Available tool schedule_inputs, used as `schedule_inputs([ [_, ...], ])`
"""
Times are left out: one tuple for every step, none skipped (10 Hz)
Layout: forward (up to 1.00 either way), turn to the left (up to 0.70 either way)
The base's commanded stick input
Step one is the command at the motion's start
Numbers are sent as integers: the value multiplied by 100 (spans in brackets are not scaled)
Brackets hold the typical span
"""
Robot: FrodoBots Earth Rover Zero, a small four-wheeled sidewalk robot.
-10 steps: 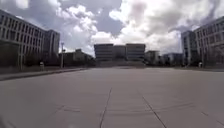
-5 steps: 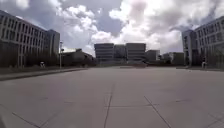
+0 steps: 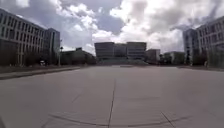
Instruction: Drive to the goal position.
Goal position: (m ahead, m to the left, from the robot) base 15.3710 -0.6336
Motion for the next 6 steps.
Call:
schedule_inputs([
  [100,0],
  [100,0],
  [100,0],
  [100,0],
  [100,-1],
  [100,-2],
])
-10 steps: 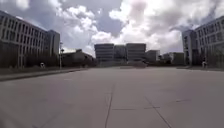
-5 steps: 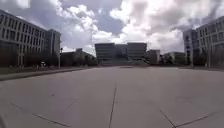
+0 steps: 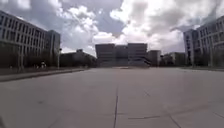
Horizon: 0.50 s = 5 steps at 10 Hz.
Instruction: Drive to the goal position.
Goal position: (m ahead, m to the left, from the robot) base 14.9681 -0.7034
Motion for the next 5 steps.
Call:
schedule_inputs([
  [100,0],
  [100,0],
  [100,0],
  [100,0],
  [100,0],
])
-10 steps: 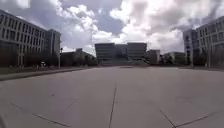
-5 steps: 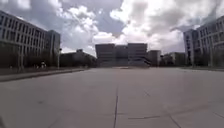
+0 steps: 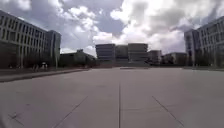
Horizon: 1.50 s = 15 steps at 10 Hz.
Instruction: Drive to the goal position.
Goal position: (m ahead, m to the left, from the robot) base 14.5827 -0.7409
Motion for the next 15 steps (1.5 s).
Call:
schedule_inputs([
  [100,0],
  [100,0],
  [100,0],
  [100,0],
  [100,0],
  [100,0],
  [100,0],
  [100,0],
  [100,0],
  [100,0],
  [100,0],
  [100,0],
  [100,0],
  [100,0],
  [100,0],
])
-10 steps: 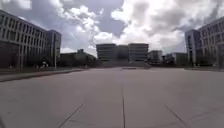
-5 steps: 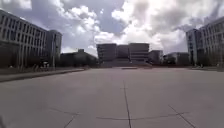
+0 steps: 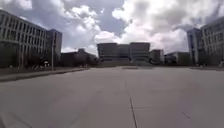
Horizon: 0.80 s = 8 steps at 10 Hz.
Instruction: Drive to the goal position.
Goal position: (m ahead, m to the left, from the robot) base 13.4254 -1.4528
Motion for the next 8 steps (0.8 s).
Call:
schedule_inputs([
  [100,-4],
  [100,-18],
  [100,-19],
  [100,0],
  [100,-9],
  [100,-29],
  [100,0],
  [100,0],
])
